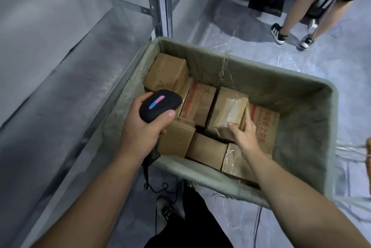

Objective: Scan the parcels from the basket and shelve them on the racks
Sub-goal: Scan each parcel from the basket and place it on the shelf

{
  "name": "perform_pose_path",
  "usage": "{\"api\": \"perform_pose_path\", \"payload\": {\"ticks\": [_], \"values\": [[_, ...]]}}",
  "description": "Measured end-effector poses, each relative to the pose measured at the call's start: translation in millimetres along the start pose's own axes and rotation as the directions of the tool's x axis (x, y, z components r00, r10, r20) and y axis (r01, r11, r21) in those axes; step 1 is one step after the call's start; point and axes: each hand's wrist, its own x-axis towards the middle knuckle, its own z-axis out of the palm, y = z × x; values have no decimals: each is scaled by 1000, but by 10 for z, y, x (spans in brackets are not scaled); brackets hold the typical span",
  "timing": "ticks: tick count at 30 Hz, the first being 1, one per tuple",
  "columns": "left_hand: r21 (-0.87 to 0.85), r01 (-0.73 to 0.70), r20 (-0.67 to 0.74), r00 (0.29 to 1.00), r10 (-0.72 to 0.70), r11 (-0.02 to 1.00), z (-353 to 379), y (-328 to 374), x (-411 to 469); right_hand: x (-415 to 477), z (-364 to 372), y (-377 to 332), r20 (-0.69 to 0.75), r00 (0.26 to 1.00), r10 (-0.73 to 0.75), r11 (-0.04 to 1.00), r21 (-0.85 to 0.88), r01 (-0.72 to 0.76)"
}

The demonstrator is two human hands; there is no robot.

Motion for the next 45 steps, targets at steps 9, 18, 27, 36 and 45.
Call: {"api": "perform_pose_path", "payload": {"ticks": [9,18,27,36,45], "values": [[-20,7,8,1000,-7,1000,-17,-43,-153,10,6,-43,-55,997,-46,937,-349,24],[-44,39,-4,999,-40,998,-26,-116,-90,251,146,-176,-284,958,50,820,-536,-202],[-76,47,39,998,-44,996,66,-93,-90,234,-78,-121,-210,977,27,955,-283,-87],[-81,74,36,997,-71,994,399,-9,-279,162,-217,121,38,995,93,990,105,-96],[-70,71,-115,990,-79,995,795,89,-424,496,-200,260,194,964,180,957,193,-218]]}}
